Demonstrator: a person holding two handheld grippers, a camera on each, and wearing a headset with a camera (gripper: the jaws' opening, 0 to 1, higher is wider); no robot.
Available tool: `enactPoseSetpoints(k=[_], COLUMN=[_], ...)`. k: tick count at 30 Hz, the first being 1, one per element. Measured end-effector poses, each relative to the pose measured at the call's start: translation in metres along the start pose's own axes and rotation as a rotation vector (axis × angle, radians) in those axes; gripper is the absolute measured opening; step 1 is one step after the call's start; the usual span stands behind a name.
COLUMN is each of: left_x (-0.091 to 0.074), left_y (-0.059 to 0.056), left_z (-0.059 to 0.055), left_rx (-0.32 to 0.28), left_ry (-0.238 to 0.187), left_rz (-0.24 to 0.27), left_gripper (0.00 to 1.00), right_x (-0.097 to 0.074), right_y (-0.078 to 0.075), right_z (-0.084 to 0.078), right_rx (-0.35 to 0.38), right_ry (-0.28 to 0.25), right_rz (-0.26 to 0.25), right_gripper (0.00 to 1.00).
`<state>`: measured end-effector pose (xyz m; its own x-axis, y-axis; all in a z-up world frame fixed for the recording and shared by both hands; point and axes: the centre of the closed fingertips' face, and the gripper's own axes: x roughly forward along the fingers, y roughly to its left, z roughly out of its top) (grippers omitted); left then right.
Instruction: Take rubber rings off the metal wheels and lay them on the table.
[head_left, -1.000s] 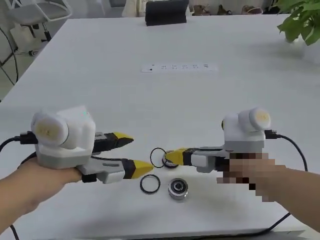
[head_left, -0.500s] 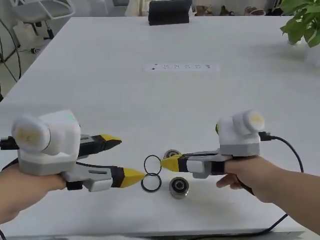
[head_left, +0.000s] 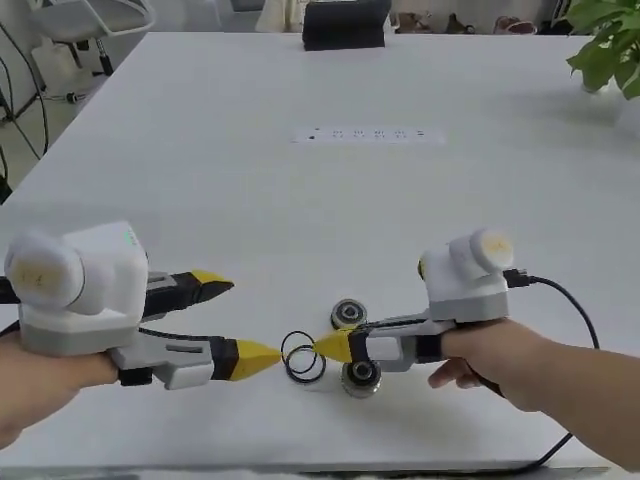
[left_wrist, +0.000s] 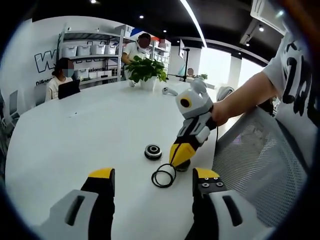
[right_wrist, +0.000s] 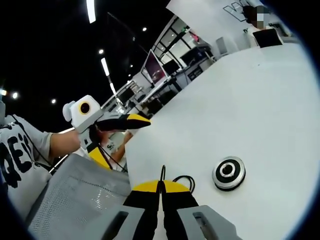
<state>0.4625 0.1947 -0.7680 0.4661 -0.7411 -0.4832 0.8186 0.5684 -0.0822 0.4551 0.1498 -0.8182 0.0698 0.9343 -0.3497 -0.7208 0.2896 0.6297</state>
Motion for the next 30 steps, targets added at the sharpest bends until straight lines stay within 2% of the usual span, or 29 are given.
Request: enactPoseSetpoints(k=[6,15,23,30], left_x=[-0.001,-0.001,0.001,-0.001], left_y=[0.003,0.005,0.004,0.004], left_z=[-0.003,-0.008,-0.007,-0.007], left_rx=[-0.003,-0.008,-0.008,-0.009], left_ry=[0.003,0.016,0.016,0.019], left_rz=[0.006,0.005,0.003,0.007], left_gripper=[0.6,0.6,0.6,0.6], right_x=[0.002,-0.001,0.0,-0.003], right_y=[-0.001,-0.012,-0.014,-0.018], right_z=[-0.004,-0.008,-0.009,-0.009], right_rx=[-0.003,0.0,-0.031,-0.066], right_ry=[0.023,0.03,0.036,0.036], right_rz=[-0.008,-0.042,-0.059,-0.085], right_gripper=[0.0,0.0,0.0,0.08])
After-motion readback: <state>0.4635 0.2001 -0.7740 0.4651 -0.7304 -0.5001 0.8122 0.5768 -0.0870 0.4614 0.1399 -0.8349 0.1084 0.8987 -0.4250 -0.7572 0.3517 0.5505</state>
